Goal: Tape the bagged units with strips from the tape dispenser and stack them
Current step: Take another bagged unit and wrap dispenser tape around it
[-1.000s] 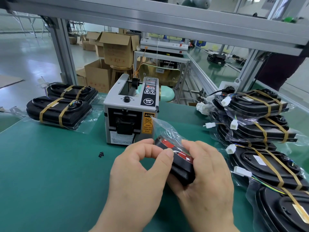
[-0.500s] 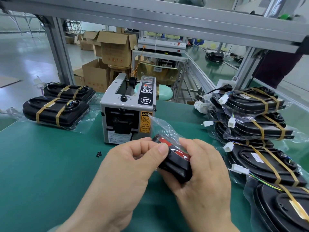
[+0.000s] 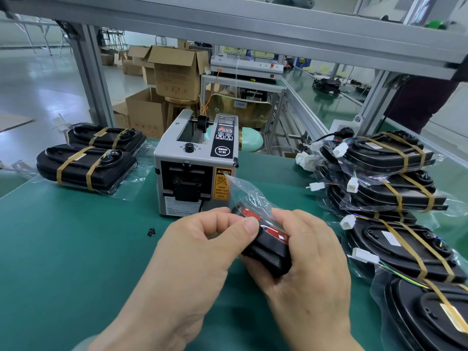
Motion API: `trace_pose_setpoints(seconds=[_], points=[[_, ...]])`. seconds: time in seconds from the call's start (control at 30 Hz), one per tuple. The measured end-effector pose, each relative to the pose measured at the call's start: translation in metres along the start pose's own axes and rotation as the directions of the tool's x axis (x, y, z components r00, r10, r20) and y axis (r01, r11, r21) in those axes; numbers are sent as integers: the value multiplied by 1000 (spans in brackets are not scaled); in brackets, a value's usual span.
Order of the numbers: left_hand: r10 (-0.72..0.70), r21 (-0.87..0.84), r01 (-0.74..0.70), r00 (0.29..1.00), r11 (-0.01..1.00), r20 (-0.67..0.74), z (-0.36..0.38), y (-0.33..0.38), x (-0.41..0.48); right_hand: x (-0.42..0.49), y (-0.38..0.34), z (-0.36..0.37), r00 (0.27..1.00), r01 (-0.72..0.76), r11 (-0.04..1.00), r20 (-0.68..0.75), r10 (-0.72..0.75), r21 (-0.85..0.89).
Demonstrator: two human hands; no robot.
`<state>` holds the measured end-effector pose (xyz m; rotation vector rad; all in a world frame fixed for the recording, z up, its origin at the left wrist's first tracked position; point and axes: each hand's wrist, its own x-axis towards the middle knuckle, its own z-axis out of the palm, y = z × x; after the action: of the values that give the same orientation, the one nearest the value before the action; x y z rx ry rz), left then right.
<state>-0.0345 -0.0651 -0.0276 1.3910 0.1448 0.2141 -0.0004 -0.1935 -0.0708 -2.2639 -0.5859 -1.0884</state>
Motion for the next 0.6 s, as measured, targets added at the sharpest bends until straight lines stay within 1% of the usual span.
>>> trace_pose_setpoints(seconds=[0.27, 0.47, 0.6], points=[[25, 124, -15, 996, 992, -86, 1, -9, -1, 0, -2, 0, 1000, 6, 1000, -14, -6, -6], [74, 137, -55, 988, 989, -133, 4, -12, -3, 0, -2, 0, 1000, 8, 1000, -19, -8, -3], [113, 203, -77, 979, 976, -170, 6, -15, -4, -1, -2, 0, 1000, 8, 1000, -22, -9, -11]])
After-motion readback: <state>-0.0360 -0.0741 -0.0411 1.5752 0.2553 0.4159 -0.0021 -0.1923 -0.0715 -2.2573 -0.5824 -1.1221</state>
